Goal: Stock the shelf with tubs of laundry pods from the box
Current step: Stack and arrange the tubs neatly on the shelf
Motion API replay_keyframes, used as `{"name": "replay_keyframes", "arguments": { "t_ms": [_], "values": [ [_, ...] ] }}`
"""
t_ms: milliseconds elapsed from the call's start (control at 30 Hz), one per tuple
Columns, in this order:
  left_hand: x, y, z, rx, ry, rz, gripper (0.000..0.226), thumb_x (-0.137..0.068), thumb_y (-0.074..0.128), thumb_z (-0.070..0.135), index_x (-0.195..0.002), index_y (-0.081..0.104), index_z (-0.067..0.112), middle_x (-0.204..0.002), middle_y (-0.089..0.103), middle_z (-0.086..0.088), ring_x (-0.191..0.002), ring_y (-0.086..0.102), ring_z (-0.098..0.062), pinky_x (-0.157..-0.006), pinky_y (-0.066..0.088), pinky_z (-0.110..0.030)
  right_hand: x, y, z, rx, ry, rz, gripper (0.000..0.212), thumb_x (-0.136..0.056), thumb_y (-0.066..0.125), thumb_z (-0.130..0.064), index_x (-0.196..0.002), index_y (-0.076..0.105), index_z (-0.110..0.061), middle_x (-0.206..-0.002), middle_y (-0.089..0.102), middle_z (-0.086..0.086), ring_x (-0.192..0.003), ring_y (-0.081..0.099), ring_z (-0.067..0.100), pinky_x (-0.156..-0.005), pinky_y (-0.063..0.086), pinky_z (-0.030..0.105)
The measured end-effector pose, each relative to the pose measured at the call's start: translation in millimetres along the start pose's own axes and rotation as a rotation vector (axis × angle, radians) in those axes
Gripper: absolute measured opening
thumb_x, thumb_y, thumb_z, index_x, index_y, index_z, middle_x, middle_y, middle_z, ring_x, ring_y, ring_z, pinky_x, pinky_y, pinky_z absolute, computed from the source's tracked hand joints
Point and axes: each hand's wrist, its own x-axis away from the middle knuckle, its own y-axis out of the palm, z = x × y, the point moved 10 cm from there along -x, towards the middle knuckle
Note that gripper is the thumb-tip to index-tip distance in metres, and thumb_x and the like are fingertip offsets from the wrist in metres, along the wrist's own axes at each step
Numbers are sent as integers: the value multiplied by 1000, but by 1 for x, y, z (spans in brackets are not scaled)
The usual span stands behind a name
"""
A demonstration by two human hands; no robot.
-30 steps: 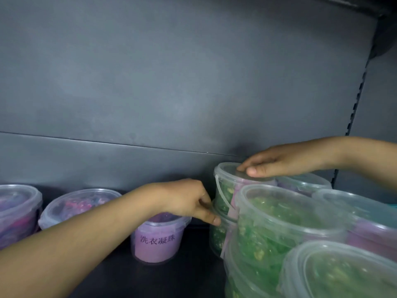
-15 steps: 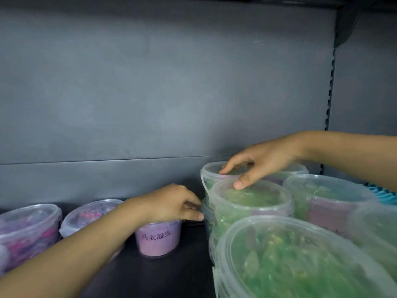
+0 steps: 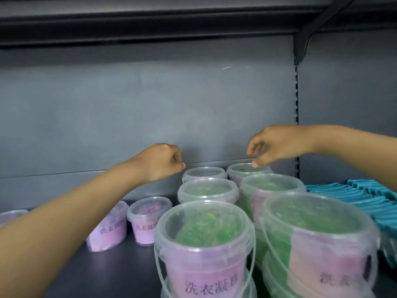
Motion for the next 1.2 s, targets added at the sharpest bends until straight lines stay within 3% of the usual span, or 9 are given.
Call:
{"name": "replay_keyframes", "arguments": {
  "t_ms": [367,467,600,700,833,933,1033,1200],
  "values": [
    [-37,34,83,28,66,-227,39,-91,54,38,-120,53,13,-125,58,-2,-115,53,-18,-97,42,-26,-5,25,64,-205,89,66,29,-85,63,-42,-104,66,-20,-105,65,-7,-101,59,11,-92,45,26],
    [-47,53,83,-17,70,-266,39,-90,52,39,-121,54,14,-128,55,-3,-117,51,-19,-91,39,-24,-26,37,54,-267,78,58,34,-87,60,-44,-108,65,-17,-108,63,-6,-105,57,12,-89,44,24],
    [-50,77,72,-13,25,-328,44,-92,46,44,-123,53,14,-131,51,-5,-120,47,-21,-100,40,-32,-49,55,36,-193,58,-3,42,-86,57,-51,-112,64,-18,-115,64,-3,-105,57,14,-88,43,24],
    [-46,88,69,50,24,-345,41,-97,37,43,-122,53,16,-134,50,-1,-124,44,-18,-99,33,-26,-57,66,31,-131,65,-46,47,-84,59,-53,-116,63,-19,-118,63,-4,-109,57,16,-95,45,28],
    [-38,86,67,107,38,-327,38,-97,35,45,-123,53,23,-135,49,3,-123,45,-14,-93,30,-20,-55,70,29,-120,47,-70,42,-87,59,-44,-119,63,-18,-123,63,-5,-112,58,13,-99,43,28],
    [-31,84,59,135,28,-359,41,-95,36,48,-126,51,27,-136,49,6,-123,46,-13,-100,33,-23,-50,70,35,-233,83,-139,38,-88,62,-36,-122,61,-19,-125,60,-7,-112,55,10,-100,39,22],
    [-23,82,48,108,20,-372,44,-94,36,52,-128,49,27,-137,48,6,-122,46,-13,-104,36,-28,-49,69,37,-323,97,-187,31,-90,60,-30,-120,63,-20,-119,61,-9,-112,53,9,-95,35,19],
    [-14,84,42,117,-1,-396,50,-95,33,51,-138,39,26,-147,37,6,-133,37,-12,-107,26,-22,-56,72,35,-334,75,-61,31,-86,62,-41,-111,67,-24,-102,64,-14,-104,59,7,-97,43,23]
  ]
}}
